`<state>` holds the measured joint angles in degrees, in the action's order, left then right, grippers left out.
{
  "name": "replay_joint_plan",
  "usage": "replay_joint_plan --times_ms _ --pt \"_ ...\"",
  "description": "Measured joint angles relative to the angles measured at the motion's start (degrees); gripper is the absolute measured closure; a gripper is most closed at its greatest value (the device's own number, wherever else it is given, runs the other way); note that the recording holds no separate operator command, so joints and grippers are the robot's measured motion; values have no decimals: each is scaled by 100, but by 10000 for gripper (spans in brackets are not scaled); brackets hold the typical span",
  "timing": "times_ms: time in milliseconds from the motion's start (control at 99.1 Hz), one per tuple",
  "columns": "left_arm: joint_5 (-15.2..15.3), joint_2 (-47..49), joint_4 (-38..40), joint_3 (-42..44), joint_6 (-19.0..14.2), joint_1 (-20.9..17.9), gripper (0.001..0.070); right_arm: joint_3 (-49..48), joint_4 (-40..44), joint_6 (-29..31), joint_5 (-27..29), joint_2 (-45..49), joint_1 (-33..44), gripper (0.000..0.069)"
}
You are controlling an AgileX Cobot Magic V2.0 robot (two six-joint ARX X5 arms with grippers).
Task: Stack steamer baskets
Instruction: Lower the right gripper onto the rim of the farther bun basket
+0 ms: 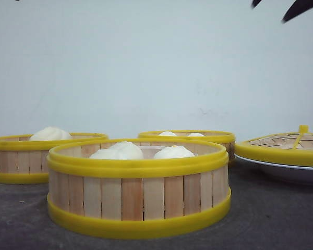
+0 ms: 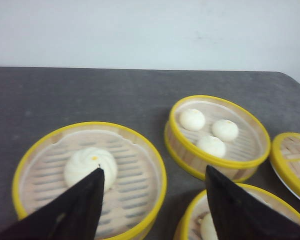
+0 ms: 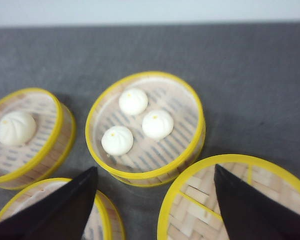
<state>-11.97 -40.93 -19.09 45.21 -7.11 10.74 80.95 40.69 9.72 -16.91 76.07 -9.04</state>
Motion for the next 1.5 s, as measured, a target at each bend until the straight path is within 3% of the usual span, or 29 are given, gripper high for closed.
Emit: replay_joint_plan --times_ms 212,474,837,968,1221,1382,1503 --pt "0 0 -2 0 -87 304 325 654 -9 44 26 1436 -142 283" --pt "0 0 -146 0 -131 564 325 1215 -85 131 208 2953 -229 289" --pt "0 0 -378 0 -131 680 325 1405 -479 269 527 3974 -258 323" --pt "0 0 -472 0 -131 680 325 1405 -520 275 811 4118 -258 362" --pt "0 -2 -503 0 -131 680 325 1408 -555 372 813 4306 -304 437" --pt "0 -2 -511 0 -131 680 325 1408 -603 455 979 4332 -376 582" --pt "0 -2 -522 0 -131 680 325 1408 -667 557 1196 4332 -435 632"
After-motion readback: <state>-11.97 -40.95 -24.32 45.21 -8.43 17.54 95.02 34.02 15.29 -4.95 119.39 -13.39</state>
